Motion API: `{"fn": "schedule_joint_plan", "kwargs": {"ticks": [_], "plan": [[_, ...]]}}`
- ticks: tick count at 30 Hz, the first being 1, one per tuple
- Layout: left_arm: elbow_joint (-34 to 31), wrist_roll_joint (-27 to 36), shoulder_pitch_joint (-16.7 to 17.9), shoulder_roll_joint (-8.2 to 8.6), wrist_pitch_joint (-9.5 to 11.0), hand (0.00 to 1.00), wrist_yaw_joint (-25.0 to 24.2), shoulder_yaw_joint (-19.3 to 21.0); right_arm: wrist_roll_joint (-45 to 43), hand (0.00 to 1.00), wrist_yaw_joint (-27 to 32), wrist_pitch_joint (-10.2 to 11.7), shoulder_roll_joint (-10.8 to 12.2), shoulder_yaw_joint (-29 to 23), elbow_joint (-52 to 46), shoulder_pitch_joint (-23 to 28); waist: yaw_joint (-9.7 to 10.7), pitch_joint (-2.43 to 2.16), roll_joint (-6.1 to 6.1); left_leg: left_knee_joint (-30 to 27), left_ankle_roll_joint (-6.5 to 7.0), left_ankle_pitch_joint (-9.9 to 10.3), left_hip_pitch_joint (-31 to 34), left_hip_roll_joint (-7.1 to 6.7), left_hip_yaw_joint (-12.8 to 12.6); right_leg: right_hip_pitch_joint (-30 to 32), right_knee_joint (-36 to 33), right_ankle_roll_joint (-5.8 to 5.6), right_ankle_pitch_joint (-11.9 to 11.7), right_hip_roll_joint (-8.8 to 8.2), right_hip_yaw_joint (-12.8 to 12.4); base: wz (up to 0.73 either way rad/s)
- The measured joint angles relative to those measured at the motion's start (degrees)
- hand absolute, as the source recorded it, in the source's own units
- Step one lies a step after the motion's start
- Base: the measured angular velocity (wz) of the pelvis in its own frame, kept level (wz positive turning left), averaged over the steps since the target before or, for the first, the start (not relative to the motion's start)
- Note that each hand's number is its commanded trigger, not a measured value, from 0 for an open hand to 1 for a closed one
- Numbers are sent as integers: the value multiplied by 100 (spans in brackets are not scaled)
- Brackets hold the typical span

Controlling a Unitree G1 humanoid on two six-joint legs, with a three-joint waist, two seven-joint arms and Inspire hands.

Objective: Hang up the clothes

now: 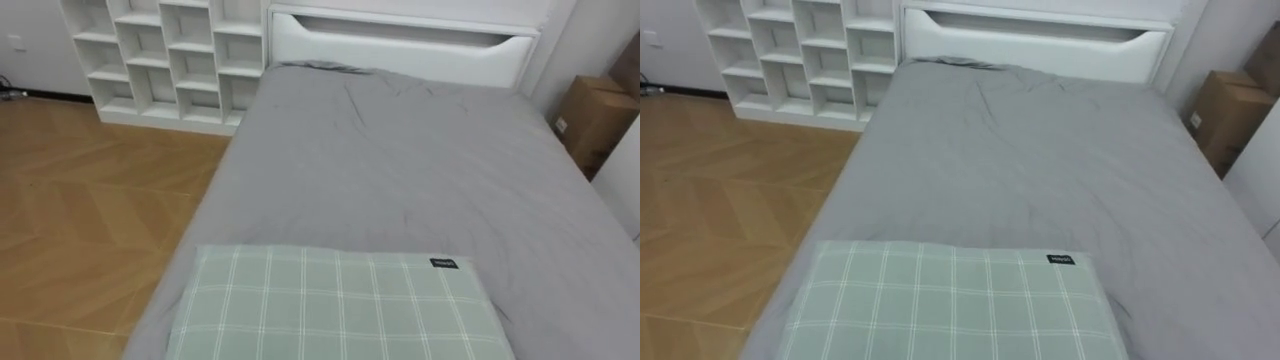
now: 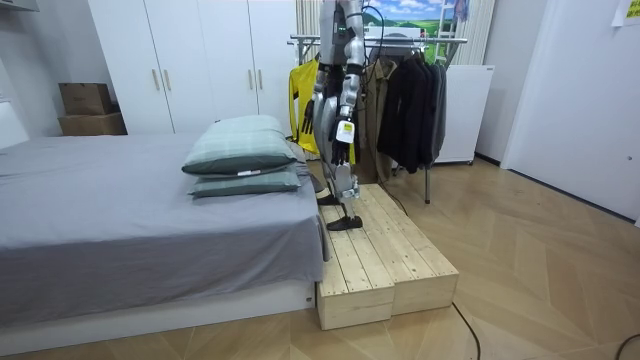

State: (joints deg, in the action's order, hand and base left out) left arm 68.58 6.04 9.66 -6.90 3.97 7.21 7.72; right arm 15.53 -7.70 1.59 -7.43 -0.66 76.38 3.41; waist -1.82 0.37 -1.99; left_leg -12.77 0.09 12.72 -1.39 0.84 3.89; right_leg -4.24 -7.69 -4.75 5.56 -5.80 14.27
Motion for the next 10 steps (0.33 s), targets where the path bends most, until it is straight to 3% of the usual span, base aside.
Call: {"fn": "schedule_joint_plan", "kwargs": {"ticks": [10], "plan": [[-5, -61, 114, 4, 3, 0, 0, 8, -9, 0, -50, -44, -1, -8, 3, -1, 0, -1, 7, 17, 0, 1, -8, 0, -2, 0, 1, 0, 0, 0, 3, 0]]}}
